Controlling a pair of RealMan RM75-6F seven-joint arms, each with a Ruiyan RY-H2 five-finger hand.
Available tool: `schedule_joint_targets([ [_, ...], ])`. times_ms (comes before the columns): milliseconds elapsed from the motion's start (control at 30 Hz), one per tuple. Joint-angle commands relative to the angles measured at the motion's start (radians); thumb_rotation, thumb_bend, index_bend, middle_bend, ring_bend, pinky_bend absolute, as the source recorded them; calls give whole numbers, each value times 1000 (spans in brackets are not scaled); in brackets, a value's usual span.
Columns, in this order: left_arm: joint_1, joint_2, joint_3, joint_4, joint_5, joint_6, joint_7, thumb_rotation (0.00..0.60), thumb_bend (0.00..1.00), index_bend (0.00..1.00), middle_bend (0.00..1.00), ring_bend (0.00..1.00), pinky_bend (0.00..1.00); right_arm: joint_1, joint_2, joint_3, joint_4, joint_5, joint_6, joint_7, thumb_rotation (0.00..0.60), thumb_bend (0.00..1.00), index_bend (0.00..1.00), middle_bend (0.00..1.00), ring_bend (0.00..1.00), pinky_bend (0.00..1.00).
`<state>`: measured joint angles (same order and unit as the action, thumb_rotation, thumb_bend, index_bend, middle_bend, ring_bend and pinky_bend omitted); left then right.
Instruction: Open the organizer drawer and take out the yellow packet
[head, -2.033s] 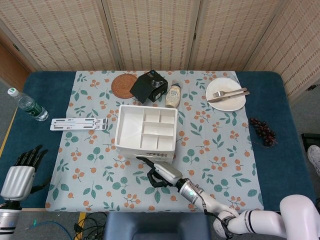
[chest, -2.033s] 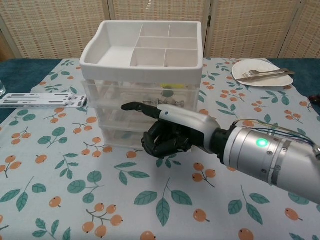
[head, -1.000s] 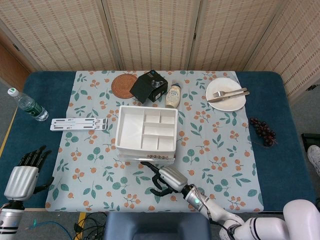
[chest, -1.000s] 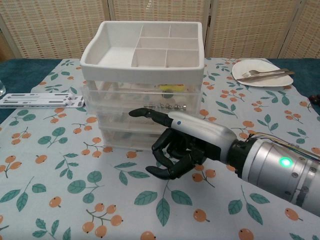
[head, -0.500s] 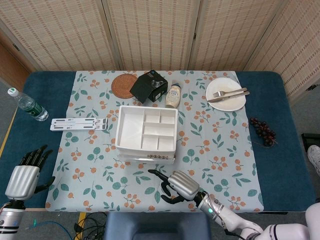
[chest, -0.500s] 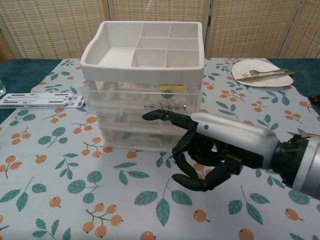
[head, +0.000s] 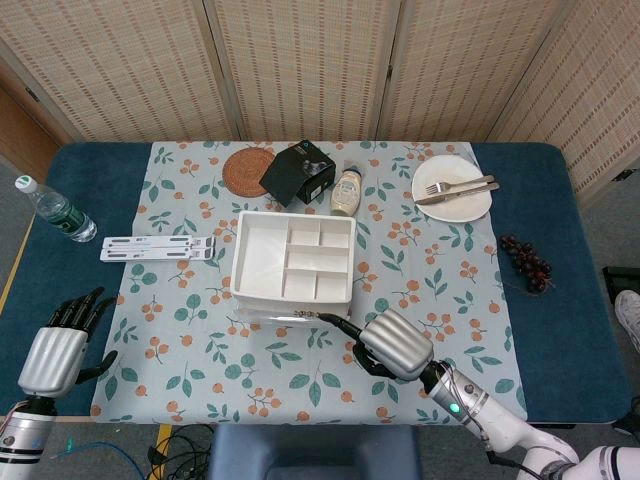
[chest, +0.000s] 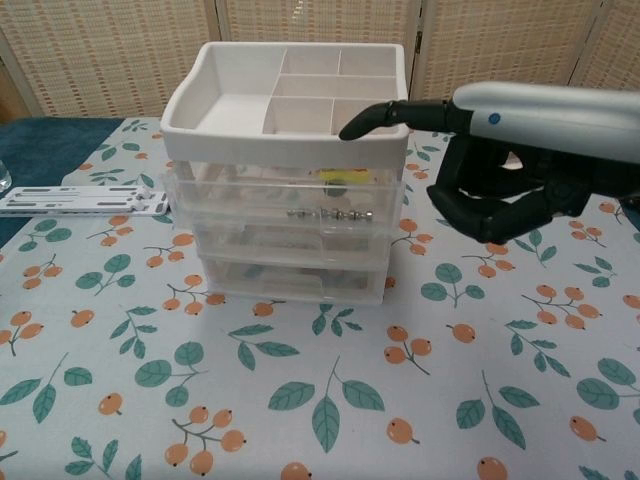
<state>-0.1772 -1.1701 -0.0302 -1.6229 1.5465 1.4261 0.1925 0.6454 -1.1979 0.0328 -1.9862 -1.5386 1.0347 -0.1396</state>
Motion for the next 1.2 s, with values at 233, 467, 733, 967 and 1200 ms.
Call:
schedule_joint_targets([
  [233, -8, 3, 3, -10, 9, -6, 7, 600, 246, 138, 91, 138, 161, 106, 148, 95, -115, 188, -158, -135, 600, 1000, 76, 1000, 1000, 1000],
  [467, -11, 5, 5, -12, 16, -6, 5, 600, 246, 139, 91, 138, 161, 208, 217, 124, -165, 344, -266, -257, 600, 1000, 83, 1000, 1000, 1000],
  [733, -11, 4, 8, -10, 19, -4, 2, 600, 246, 141, 91, 138, 161, 304, 219, 115, -202, 524, -289, -372, 600, 1000, 84, 1000, 1000, 1000],
  [967, -15, 4, 9, -10, 23, -6, 1, 600, 246, 141, 91, 138, 161, 370, 187, 88, -210, 631, -258, -459, 600, 1000, 104, 1000, 1000, 1000],
  [1200, -17, 3, 9, -7, 26, -5, -4, 600, 246, 141, 91, 138, 161, 441, 143, 47, -222, 758, -184, -573, 600, 1000, 145, 1000, 1000, 1000],
])
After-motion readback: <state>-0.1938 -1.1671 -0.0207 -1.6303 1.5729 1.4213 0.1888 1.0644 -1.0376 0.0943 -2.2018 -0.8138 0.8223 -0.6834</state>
